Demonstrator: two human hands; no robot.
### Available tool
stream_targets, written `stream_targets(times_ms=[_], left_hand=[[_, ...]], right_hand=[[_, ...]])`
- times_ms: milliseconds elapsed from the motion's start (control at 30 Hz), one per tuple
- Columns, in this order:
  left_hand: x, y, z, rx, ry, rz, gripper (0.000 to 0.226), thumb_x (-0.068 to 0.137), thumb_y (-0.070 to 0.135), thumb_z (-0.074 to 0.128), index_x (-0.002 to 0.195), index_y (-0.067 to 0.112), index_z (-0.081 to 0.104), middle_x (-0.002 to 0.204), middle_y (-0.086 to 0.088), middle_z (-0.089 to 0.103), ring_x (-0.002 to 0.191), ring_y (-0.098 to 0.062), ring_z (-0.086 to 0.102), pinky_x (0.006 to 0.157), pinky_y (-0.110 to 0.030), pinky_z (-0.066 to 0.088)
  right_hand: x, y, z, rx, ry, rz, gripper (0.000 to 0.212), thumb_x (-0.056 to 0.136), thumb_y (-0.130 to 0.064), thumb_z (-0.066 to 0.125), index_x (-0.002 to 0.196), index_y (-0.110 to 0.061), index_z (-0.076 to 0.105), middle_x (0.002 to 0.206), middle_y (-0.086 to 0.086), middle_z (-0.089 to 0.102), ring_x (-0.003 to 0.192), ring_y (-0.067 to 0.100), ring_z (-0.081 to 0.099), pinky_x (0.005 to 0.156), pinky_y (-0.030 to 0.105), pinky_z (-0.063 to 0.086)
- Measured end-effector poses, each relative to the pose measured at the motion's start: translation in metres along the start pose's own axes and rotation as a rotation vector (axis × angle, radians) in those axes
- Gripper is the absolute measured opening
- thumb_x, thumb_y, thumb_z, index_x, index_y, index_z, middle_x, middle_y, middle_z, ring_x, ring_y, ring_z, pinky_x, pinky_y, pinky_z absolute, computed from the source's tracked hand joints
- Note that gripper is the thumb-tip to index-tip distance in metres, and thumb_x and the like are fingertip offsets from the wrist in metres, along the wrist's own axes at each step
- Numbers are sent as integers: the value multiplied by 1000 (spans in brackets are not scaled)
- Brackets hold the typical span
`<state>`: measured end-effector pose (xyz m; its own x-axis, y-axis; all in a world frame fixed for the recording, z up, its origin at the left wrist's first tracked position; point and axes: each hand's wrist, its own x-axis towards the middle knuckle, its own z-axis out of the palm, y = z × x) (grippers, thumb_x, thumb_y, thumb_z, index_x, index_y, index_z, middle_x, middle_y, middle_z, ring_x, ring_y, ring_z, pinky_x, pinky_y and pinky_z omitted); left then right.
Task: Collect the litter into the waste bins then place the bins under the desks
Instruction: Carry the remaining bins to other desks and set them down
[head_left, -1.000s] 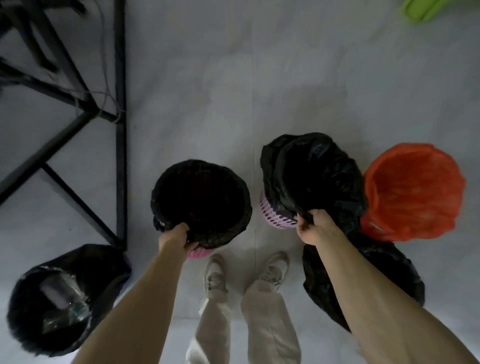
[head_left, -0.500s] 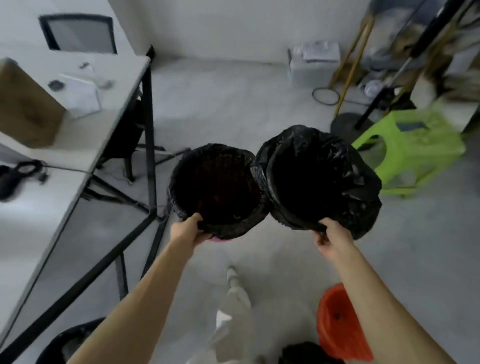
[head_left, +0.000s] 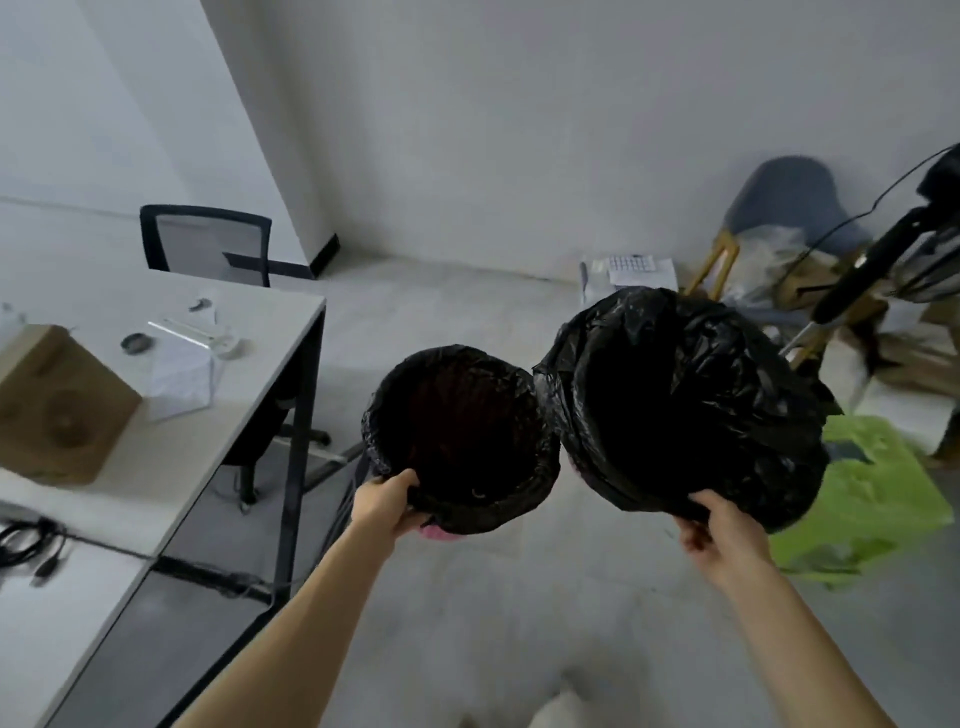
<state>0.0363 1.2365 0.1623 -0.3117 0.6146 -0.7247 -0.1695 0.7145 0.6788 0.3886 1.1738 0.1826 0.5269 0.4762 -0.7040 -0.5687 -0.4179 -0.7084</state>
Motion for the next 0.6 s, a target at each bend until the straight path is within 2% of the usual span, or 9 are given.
stream_targets(times_ms=[133,233,333,467,600], left_hand=[[57,37,34,72,45,-12,12,85,9,67,92,1,61,87,-20,68,76,-40,71,70,-44,62],[97,65,60,74,101,-16,15,84,10,68,94,-1,63,90,-22,68,76,-40,71,71,-46,62],[134,90,90,29,159,-46,18,86,10,67,99,-2,62,90,-20,67,73,-38,70,69,-44,61],[153,112,122,-95,231,-113,20,88,7,65,105,-3,59,98,-22,67,78,-39,69,62,-42,59],[167,126,138,-215,328,-200,19,89,8,65,103,-4,59,88,-19,66,72,-38,68,54,-36,55]], right_hand=[[61,-41,50,-55,-38,11,4,92,-2,56,95,0,54,80,20,57,57,22,57,31,14,31],[113,-71,92,-127,-47,10,6,92,-3,56,89,-1,52,74,19,55,53,22,53,30,14,32],[167,-110,143,-192,-72,5,14,90,-3,59,103,0,54,62,19,57,34,17,54,31,15,34],[221,-162,204,-371,-124,21,28,93,-4,58,119,3,51,67,19,56,51,22,50,39,24,37],[262,-196,281,-523,-201,24,42,93,-5,59,133,4,47,73,21,59,55,22,52,33,19,39]])
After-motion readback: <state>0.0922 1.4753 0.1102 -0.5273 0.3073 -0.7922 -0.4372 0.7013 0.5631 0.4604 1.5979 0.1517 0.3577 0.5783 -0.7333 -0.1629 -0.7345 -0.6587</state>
